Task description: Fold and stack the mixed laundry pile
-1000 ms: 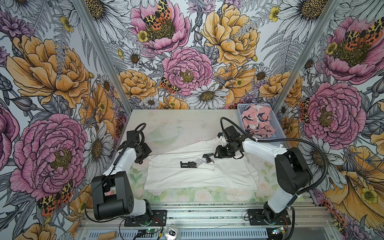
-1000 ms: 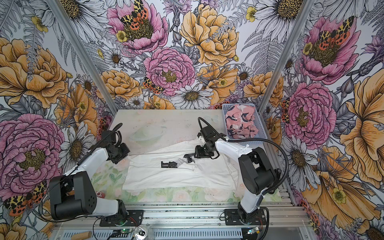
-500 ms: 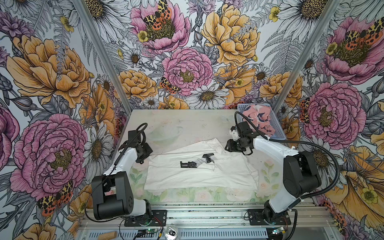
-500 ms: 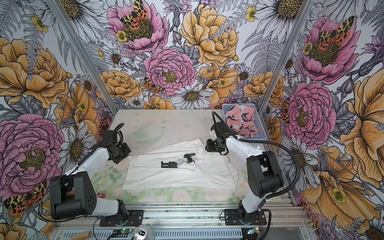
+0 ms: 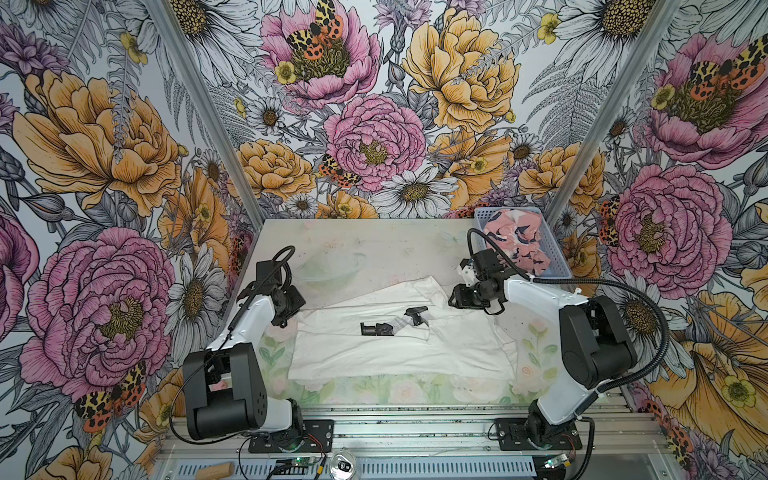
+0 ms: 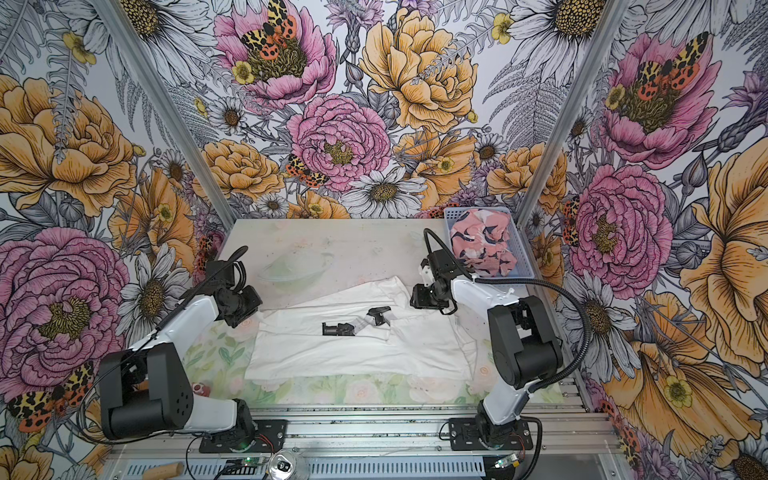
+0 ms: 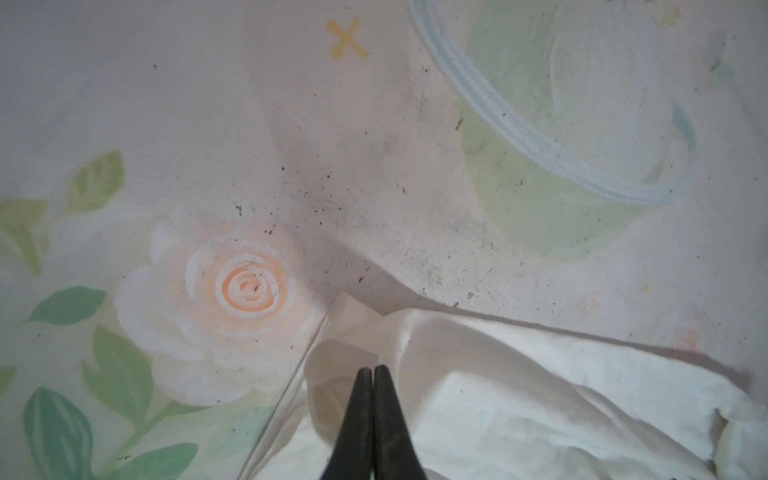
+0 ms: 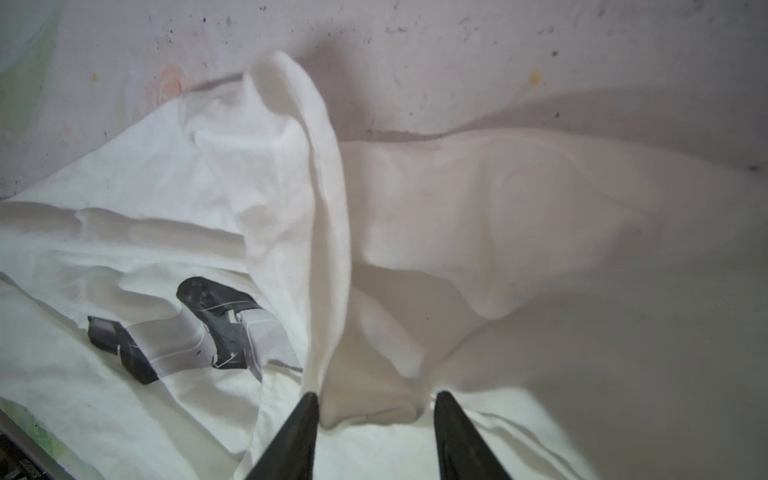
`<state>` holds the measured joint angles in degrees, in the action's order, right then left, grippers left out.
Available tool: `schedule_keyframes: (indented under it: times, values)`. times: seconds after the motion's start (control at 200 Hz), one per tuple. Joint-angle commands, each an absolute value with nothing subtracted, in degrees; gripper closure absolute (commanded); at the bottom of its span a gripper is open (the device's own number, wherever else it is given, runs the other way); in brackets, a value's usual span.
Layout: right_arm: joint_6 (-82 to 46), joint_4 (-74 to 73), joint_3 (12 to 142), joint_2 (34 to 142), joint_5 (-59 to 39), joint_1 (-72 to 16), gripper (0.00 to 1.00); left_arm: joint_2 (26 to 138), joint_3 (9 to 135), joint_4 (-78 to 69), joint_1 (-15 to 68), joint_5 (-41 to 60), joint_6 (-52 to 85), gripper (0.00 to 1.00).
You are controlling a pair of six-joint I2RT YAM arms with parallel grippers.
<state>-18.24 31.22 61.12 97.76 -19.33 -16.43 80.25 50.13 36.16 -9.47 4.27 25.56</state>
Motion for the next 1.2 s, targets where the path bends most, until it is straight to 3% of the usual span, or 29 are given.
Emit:
schedule_keyframes:
  times: [0.0, 0.64, 0.886, 1.196]
  values:
    - [-16.5, 29.0, 60.9, 99.0, -20.6, -16.4, 0.52, 80.4, 50.3, 35.3, -8.9, 4.1, 26.3, 1.0]
    - [-15.5, 28.5, 55.9, 93.0, -20.8, -17.1, 0.6, 80.1, 50.5, 35.4, -8.4, 4.1, 26.6, 1.0]
    - [-13.4, 28.8, 54.2, 89.2, -12.2, -20.5, 0.59, 79.9, 50.3, 35.3, -8.2, 4.1, 26.6, 1.0]
    - [-11.9, 29.9, 54.9, 92.3, 1.2, -26.4, 0.61, 80.0, 50.4, 35.3, -7.9, 4.1, 26.6, 1.0]
